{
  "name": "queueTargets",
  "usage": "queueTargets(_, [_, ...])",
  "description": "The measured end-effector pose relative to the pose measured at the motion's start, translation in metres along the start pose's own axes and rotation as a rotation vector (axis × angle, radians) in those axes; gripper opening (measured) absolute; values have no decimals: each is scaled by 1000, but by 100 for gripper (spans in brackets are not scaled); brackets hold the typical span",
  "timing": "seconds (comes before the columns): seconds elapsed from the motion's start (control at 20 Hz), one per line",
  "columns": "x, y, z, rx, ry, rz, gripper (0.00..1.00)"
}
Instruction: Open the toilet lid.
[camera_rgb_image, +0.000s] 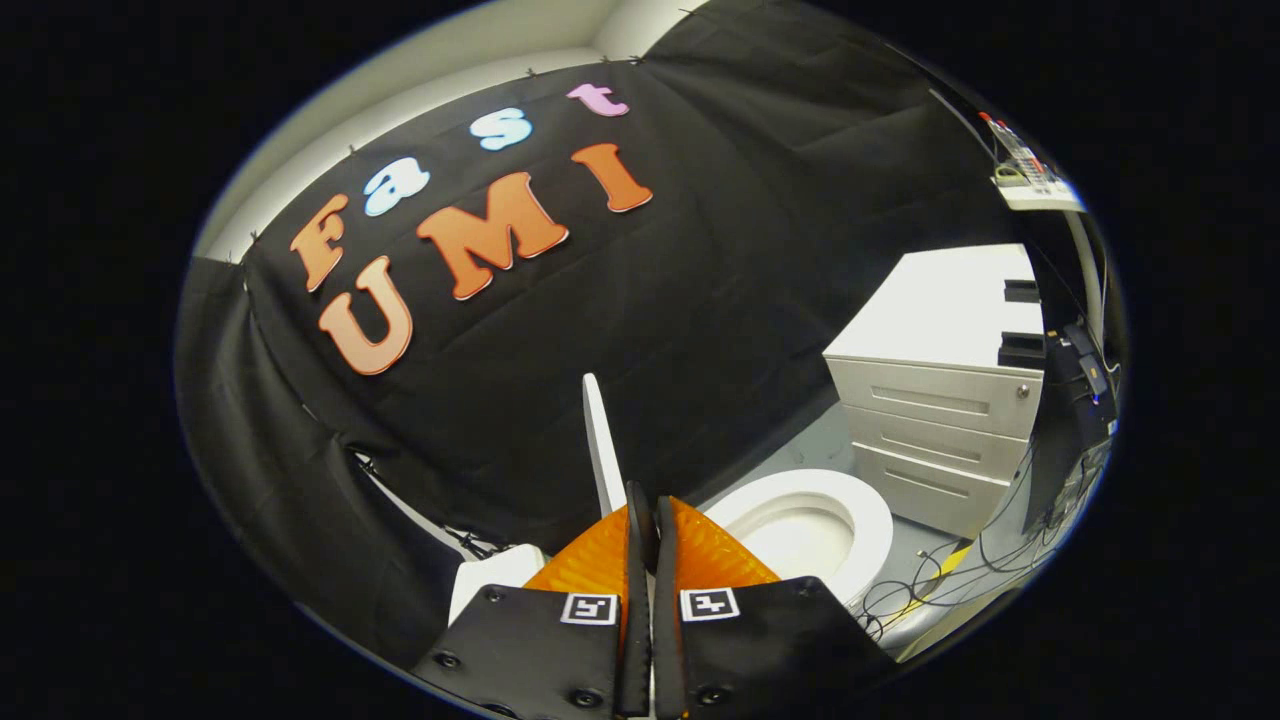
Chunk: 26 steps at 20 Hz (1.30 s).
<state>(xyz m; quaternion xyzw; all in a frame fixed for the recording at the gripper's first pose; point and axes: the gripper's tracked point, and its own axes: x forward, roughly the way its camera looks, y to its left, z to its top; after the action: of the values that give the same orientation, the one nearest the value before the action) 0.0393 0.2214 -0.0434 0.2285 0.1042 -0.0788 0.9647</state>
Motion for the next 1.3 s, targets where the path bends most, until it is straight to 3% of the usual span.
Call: queueTargets(1.3, [-56,187,-88,-387,-6,243,10])
